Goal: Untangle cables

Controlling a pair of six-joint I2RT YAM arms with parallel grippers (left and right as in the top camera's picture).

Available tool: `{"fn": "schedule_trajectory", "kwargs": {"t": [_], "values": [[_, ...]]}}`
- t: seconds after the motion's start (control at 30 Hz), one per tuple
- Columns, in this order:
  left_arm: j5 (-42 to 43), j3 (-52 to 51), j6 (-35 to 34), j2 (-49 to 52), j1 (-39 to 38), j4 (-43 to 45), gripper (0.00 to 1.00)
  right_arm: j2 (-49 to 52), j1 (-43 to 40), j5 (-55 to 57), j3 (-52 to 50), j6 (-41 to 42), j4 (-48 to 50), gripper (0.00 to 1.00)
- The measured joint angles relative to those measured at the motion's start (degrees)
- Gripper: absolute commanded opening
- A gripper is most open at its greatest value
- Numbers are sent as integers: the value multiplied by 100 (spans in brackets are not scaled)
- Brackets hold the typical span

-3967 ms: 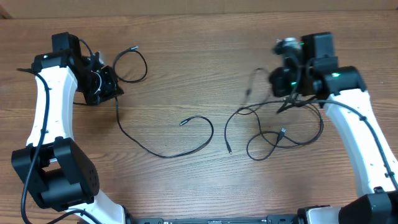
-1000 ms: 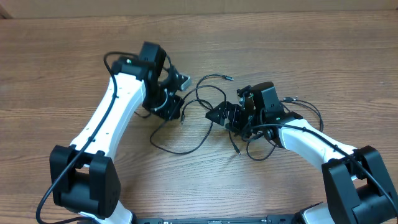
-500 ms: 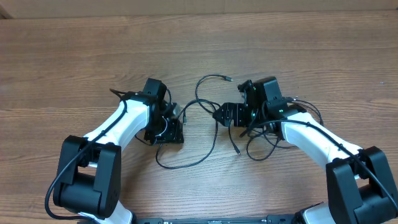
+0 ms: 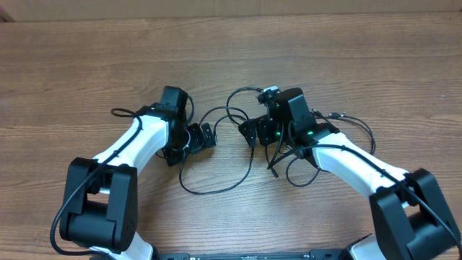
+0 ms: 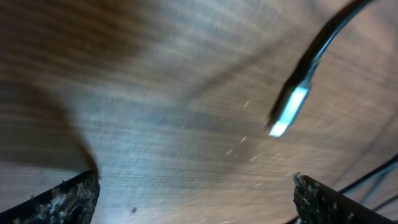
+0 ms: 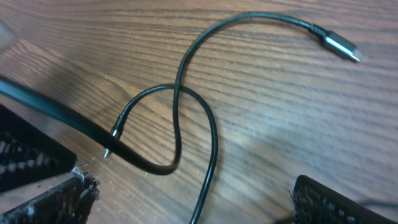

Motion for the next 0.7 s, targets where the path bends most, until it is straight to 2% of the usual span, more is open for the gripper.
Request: {"fn": "schedule_trajectory", "kwargs": {"t": [0.13,0.23,0.3,0.4,0.43,0.47,0.57,0.6,0.63,0.67,0.7], "values": [[330,0,-81,0,133,138,100,367,81,79,0,-57,358,93],[442,0,-101,0,151,136,100,551,109,114,0,-15,599,91],[481,0,-101,0,151,120,100,599,114,125,0,109,695,87],[525,0,-103,0,151,116,98,621,114,127,0,494,785,86],[535,0,-103,0,151,116,96,625,114,125,0,667,848,82],[544,0,-103,0,151,118,96,625,114,125,0,804,922,76],[564,0,-101,0,146,118,96,625,114,136,0,1346,1211,48],[562,0,-103,0,133,116,91,625,114,149,0,1488,1279,30],[564,0,-109,0,111,118,79,625,114,162,0,1606,1362,15],[566,0,-140,0,85,107,77,625,114,177,0,1707,1412,5],[568,0,-111,0,66,107,78,625,114,181,2,1773,1440,4]]}}
